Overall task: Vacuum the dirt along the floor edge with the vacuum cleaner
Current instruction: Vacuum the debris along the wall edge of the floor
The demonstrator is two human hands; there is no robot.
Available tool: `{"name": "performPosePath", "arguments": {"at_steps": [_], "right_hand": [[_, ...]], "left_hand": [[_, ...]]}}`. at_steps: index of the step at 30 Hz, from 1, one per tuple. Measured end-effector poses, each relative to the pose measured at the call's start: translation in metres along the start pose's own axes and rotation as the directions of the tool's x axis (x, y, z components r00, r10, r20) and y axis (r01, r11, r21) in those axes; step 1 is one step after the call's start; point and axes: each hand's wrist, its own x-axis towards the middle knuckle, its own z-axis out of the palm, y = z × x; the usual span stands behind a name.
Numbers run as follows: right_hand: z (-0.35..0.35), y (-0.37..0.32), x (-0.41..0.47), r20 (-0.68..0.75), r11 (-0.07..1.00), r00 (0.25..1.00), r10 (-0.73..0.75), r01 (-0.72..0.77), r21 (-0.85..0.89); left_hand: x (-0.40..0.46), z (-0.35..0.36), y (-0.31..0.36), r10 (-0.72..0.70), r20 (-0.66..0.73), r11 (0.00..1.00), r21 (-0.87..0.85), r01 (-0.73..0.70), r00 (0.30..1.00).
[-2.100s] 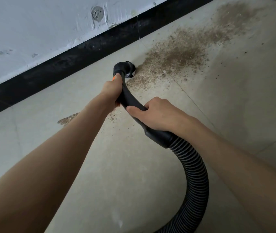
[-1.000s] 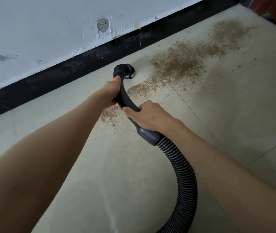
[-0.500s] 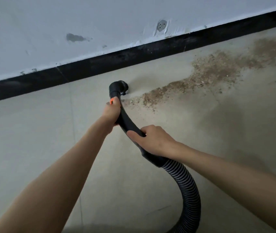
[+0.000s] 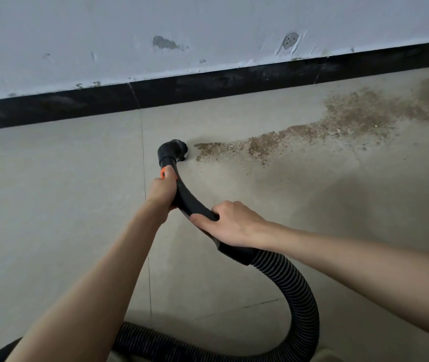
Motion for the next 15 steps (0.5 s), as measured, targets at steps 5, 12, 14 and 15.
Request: {"name": "performPosePath", "arguments": {"at_steps": [5, 12, 14, 15], "right_hand": [[-0.004, 0.0, 0.002, -0.014, 0.998, 0.999, 0.037, -0.036, 0.045], [-0.009, 0.003, 0.004, -0.042, 0.996, 0.996, 0.072, -0.07, 0.048], [-0.01, 0.004, 0.004, -0.045, 0.996, 0.996, 0.079, -0.076, 0.051], [-0.01, 0.005, 0.004, -0.046, 0.995, 0.996, 0.082, -0.08, 0.054]], "left_hand": [[0.002, 0.006, 0.009, -0.001, 0.043, 1.0, 0.015, 0.001, 0.999], [0.006, 0.015, 0.014, 0.007, 0.09, 1.0, 0.014, -0.008, 0.996], [0.006, 0.016, 0.015, 0.01, 0.106, 1.0, 0.018, -0.012, 0.994], [0.006, 0.017, 0.015, 0.01, 0.111, 1.0, 0.018, -0.012, 0.994]]}}
